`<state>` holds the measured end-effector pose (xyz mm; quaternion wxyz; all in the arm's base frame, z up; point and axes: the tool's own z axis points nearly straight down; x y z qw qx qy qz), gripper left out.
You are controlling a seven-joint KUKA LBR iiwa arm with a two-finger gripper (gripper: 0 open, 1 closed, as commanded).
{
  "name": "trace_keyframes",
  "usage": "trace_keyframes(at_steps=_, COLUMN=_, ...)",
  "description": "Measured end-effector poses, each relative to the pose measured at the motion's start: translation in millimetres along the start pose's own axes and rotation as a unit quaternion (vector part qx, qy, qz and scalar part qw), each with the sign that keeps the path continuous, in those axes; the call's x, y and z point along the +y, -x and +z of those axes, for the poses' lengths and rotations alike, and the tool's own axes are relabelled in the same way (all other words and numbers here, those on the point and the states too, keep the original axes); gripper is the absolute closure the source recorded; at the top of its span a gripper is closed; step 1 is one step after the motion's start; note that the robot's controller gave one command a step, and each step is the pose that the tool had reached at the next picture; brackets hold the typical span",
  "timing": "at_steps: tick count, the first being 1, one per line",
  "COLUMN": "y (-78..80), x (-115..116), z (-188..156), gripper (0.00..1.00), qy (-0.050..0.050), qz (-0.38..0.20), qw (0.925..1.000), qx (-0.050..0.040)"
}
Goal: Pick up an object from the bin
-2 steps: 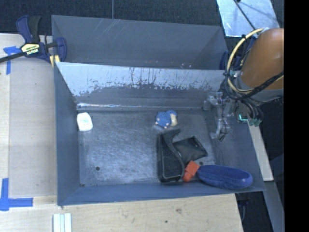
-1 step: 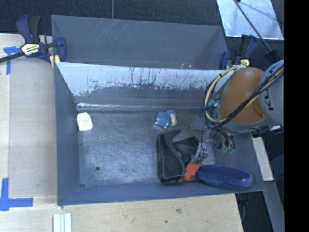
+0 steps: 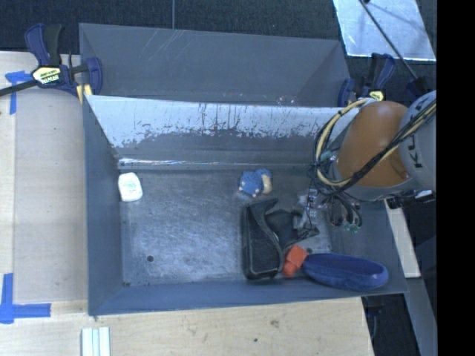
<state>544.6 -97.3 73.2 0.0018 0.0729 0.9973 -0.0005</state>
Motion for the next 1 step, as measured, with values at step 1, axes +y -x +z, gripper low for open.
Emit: trace_keyframes(at_steps=1, y=-17.5, x=10.2, z=-128.1, gripper=1.0, qy=0.0, qz=0.015, qw=0.9999, qx=-0.0039)
